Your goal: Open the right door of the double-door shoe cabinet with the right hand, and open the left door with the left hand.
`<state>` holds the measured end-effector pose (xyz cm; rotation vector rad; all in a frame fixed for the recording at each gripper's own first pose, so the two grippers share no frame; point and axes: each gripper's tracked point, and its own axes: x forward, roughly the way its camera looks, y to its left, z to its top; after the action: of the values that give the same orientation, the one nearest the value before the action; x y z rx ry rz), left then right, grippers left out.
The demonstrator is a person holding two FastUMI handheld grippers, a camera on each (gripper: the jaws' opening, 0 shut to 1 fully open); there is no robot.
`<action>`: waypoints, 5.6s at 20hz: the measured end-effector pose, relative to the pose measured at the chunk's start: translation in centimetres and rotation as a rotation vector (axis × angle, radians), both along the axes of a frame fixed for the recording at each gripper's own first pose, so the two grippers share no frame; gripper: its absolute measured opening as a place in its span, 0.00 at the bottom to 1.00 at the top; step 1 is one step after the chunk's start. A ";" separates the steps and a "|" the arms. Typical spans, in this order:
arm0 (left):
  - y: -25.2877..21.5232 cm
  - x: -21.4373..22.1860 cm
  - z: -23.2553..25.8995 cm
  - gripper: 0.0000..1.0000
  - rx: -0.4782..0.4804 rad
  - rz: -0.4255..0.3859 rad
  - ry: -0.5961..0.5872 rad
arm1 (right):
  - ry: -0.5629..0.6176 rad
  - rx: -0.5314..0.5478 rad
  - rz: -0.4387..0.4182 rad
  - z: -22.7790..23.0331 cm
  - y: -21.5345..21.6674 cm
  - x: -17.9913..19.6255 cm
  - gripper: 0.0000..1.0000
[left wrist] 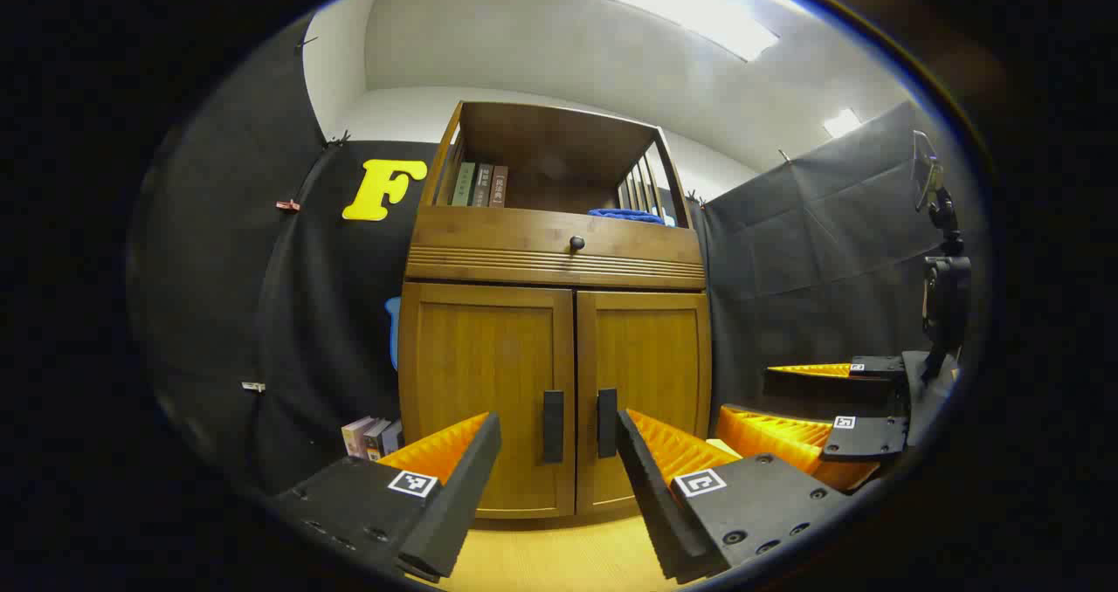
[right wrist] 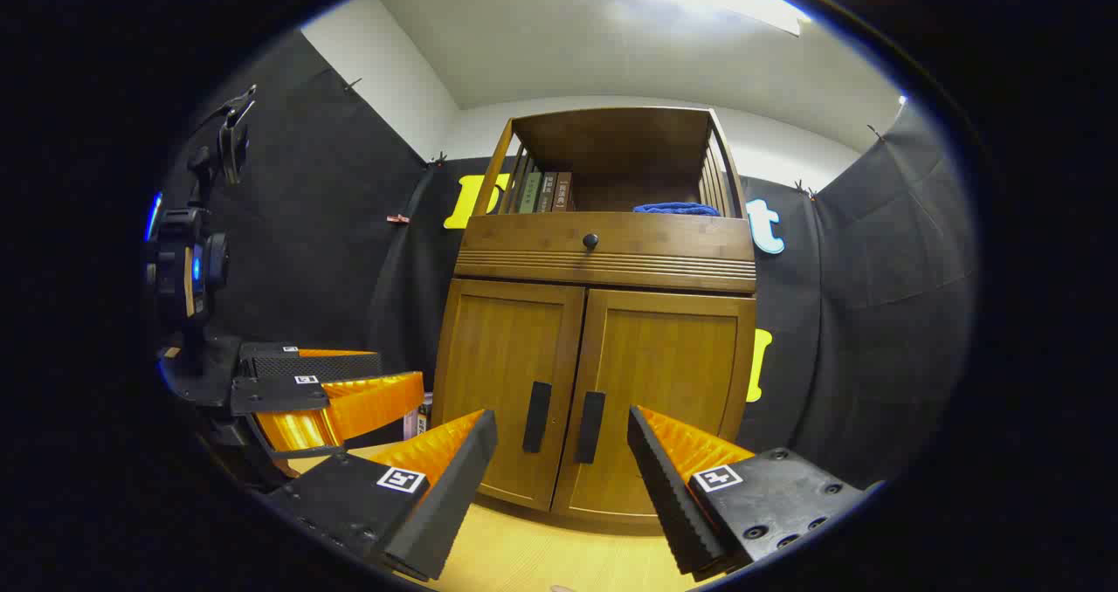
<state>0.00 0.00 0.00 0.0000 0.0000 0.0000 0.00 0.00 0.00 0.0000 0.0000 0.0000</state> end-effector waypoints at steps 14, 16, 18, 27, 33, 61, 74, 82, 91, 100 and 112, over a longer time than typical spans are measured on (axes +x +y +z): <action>-0.9 -1.0 1.2 0.83 0.019 -0.008 -0.060 | -0.027 0.006 -0.019 0.4 -0.4 0.3 0.95; -0.9 -0.9 1.0 0.82 0.028 -0.013 -0.048 | -0.044 0.010 -0.022 0.8 -0.5 0.7 0.95; -0.8 -0.8 0.9 0.83 0.043 -0.001 -0.041 | -0.036 0.010 -0.021 0.6 -0.5 1.1 0.95; -1.2 0.3 -1.4 0.82 0.017 -0.025 0.021 | 0.006 0.018 -0.038 -0.8 -1.3 1.8 0.95; -1.1 0.6 -1.5 0.82 0.018 -0.009 0.023 | 0.023 0.015 -0.018 -1.6 -0.9 2.8 0.95; 4.1 -1.4 -1.0 0.83 0.032 0.087 -0.019 | 0.151 0.017 -0.182 -12.8 -4.4 18.6 0.94; 6.2 -2.0 -1.6 0.82 0.031 0.108 -0.023 | 0.209 0.039 -0.240 -18.8 -5.6 23.4 0.63; 7.1 -2.4 -1.9 0.83 0.020 0.117 -0.014 | 0.209 0.072 -0.209 -18.9 -5.0 23.6 0.20; 4.8 -3.0 -1.6 0.83 0.007 0.065 -0.009 | 0.192 0.074 -0.094 -16.6 -4.6 16.7 0.20; 2.0 -3.4 -1.0 0.82 0.009 0.041 -0.004 | 0.174 0.144 -0.016 -14.4 -7.0 9.4 0.16; -3.5 -1.9 -3.3 0.82 -0.061 -0.091 0.041 | 0.159 0.114 -0.111 -12.3 -13.6 1.5 0.14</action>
<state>-1.88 -3.49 -3.27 -0.0615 0.0406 -0.0908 1.53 -13.57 -12.26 0.1137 0.1589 -0.1113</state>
